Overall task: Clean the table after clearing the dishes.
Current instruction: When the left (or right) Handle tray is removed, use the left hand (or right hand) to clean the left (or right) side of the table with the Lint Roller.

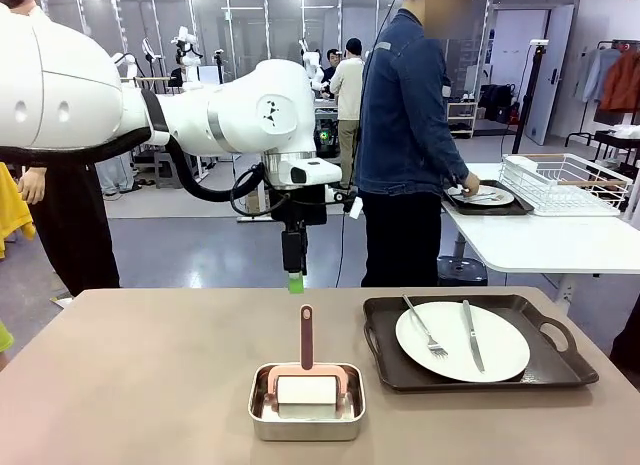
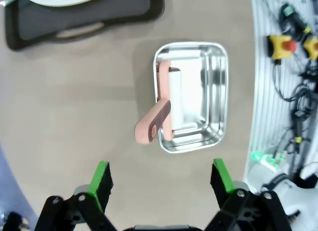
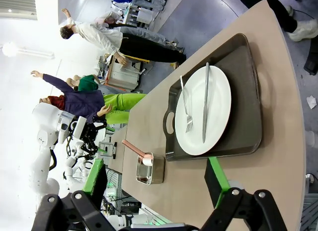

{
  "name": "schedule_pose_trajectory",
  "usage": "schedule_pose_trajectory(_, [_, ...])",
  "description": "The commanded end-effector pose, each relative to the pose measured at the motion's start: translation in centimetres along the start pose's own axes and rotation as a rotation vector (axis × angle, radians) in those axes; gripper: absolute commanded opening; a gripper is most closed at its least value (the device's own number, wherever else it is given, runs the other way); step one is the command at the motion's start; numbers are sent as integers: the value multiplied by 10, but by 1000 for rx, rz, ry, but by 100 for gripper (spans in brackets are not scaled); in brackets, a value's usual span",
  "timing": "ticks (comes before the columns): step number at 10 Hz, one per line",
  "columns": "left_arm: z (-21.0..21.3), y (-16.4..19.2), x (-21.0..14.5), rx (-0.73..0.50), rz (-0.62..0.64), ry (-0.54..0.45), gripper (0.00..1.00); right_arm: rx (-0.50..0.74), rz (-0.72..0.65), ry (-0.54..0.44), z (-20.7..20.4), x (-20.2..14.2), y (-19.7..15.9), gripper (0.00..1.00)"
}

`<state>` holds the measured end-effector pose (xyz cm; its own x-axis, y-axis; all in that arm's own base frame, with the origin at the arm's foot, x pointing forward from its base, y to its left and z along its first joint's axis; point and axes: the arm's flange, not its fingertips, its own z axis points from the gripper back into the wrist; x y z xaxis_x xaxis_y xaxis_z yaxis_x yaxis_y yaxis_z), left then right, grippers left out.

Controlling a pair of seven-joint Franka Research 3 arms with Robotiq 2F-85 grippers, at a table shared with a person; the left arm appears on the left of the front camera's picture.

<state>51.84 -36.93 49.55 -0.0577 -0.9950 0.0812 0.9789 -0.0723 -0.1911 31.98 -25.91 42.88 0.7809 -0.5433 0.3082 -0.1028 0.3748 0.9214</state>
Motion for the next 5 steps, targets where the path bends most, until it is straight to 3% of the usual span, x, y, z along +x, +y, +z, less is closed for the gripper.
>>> schedule_pose_trajectory(1, [-19, 8, -2, -33, -45, -34, 100, 11, 13, -3, 0, 0, 2, 100])
schedule_pose_trajectory(5, [-52, 18, -5, -103, 5, -57, 100, 11, 13, -3, 0, 0, 2, 100])
